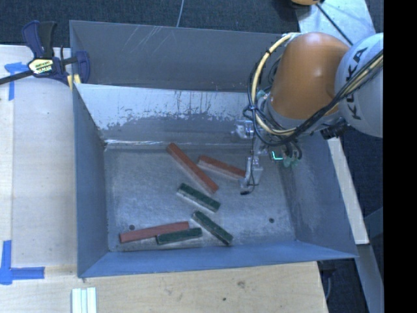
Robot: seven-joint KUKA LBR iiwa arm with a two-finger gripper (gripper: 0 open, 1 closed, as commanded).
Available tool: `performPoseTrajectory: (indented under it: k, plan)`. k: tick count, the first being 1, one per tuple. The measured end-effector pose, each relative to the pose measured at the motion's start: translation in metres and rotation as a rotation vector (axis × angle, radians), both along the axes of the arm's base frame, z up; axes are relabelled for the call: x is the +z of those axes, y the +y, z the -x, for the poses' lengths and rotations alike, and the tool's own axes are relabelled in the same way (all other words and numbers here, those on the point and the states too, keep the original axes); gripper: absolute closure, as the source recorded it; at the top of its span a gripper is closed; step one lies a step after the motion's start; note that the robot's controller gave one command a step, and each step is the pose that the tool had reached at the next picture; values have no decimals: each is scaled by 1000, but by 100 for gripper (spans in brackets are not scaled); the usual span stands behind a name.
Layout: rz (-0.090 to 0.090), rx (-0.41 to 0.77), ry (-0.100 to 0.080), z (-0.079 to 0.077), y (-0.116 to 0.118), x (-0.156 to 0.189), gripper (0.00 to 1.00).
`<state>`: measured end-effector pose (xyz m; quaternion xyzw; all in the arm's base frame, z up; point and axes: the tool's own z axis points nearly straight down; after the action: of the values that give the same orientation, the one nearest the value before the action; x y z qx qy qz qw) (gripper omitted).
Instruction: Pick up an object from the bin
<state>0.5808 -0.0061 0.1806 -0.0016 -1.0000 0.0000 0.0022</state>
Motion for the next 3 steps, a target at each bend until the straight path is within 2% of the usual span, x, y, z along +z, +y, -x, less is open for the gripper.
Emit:
performPoseTrajectory:
  k: [1, 2, 3]
  plan:
    - [0, 0, -8, -2, 0, 4, 0]
    - [0, 43, -13, 5, 0, -58, 0]
    - [0, 11, -10, -19, -4, -104, 100]
